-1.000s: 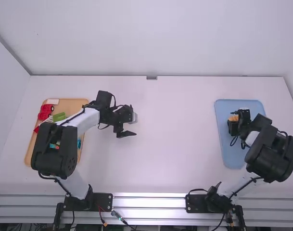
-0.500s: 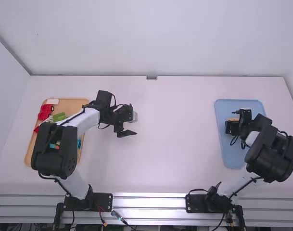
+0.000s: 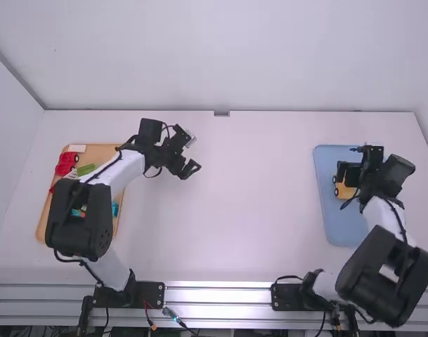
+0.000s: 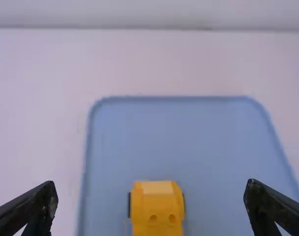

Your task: Assemble lego blocks to make yellow taxi

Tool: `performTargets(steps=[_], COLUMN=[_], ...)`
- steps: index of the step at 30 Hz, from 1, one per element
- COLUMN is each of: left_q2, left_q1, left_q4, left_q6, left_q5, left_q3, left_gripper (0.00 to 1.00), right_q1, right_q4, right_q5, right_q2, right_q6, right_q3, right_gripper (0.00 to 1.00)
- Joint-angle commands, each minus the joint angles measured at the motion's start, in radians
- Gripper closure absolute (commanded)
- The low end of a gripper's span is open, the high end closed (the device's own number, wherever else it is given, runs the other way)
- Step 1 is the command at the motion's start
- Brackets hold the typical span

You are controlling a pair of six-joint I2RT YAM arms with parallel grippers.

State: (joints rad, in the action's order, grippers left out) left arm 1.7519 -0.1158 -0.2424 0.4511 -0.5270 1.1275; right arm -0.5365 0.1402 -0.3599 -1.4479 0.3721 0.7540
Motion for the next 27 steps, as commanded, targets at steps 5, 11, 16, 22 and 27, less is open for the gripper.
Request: performTargets(steps=[5,11,16,22,27], left_q2=[-0.033,-0.108,-0.232,-0.439,-0.591], left_q1=[-0.002,-0.023,-0.070,-0.194,-0.226], left_q4=[-0.146,-0.131,-0.048,0.070,0.124], left_q6=[-0.199,-0.193,-0.274,-0.306,-0.340], left_q5=[0.125,0.132,0.325,0.583,0.596], left_q3=[0.154,0.124,0.028,-0.156,-0.283], left_gripper=[0.01,0.01,0.01,0.01,0.01], right_q1=[0.196,0.365,0.507,0.669,0.785], right_q4=[-0.113,-0.157,-0.145,-0.143,-0.111], right_q5=[0.003,0.033,0.168,0.232,0.234], right_q2=[0.210,0.298,0.311,0.310,0.311], right_q6=[-0.032,-0.042,-0.142,-0.158,-0.151], right_q3=[0.000,0.000,0.000,0.000,0.000], right_gripper=[0.01,0.01,0.01,0.01,0.01])
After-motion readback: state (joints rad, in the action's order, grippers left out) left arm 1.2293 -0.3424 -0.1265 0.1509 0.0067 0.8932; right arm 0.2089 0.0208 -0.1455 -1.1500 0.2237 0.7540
